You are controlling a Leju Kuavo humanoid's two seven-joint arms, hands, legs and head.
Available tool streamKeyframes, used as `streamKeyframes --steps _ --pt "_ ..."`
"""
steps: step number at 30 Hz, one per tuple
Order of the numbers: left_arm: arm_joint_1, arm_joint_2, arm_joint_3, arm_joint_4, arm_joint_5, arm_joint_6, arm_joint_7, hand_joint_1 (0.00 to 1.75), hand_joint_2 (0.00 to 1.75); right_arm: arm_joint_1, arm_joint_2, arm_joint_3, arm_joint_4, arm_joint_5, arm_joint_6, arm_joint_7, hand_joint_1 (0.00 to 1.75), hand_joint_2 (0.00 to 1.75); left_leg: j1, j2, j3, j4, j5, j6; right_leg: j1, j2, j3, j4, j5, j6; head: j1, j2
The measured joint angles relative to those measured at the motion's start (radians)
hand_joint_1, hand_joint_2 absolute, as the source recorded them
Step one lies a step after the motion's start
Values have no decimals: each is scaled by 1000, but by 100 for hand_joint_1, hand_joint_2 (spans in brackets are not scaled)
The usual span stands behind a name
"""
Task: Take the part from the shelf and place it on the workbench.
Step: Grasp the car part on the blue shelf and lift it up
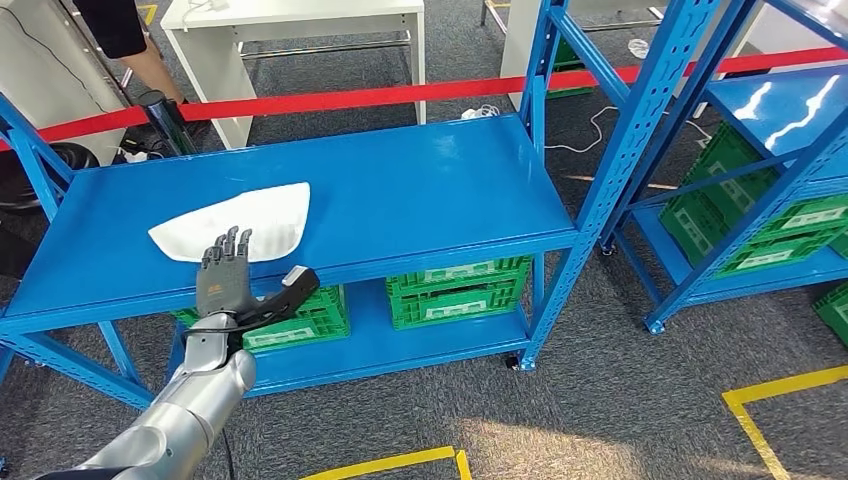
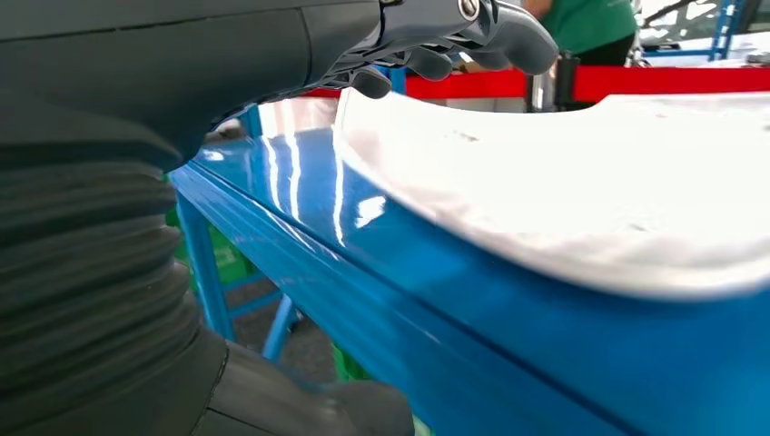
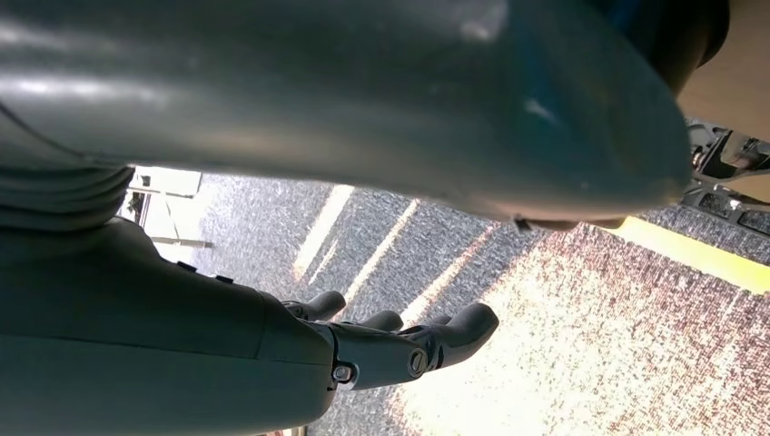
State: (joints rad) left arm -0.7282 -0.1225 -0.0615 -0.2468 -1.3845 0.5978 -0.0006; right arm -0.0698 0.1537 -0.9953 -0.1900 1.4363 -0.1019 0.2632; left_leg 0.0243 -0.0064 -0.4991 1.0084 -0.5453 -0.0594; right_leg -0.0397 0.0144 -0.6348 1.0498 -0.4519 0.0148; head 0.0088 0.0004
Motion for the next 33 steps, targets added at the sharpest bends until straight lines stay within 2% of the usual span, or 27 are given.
streamKeyframes --steps 15,22,33 --pt "16 -45 38 -1 46 8 -192 0 175 -1 0 0 0 9 8 0 0 0 0 0 0 0 0 0 0 0 0 0 0 0 0 0" --pt "17 -59 39 -1 17 8 -221 0 175 -1 0 1 0 10 11 0 0 0 0 0 0 0 0 0 0 0 0 0 0 0 0 0" --pt "17 -78 27 -1 -32 -6 -218 0 175 -2 0 10 0 15 17 0 0 0 0 0 0 0 0 1 0 0 0 0 0 0 0 0"
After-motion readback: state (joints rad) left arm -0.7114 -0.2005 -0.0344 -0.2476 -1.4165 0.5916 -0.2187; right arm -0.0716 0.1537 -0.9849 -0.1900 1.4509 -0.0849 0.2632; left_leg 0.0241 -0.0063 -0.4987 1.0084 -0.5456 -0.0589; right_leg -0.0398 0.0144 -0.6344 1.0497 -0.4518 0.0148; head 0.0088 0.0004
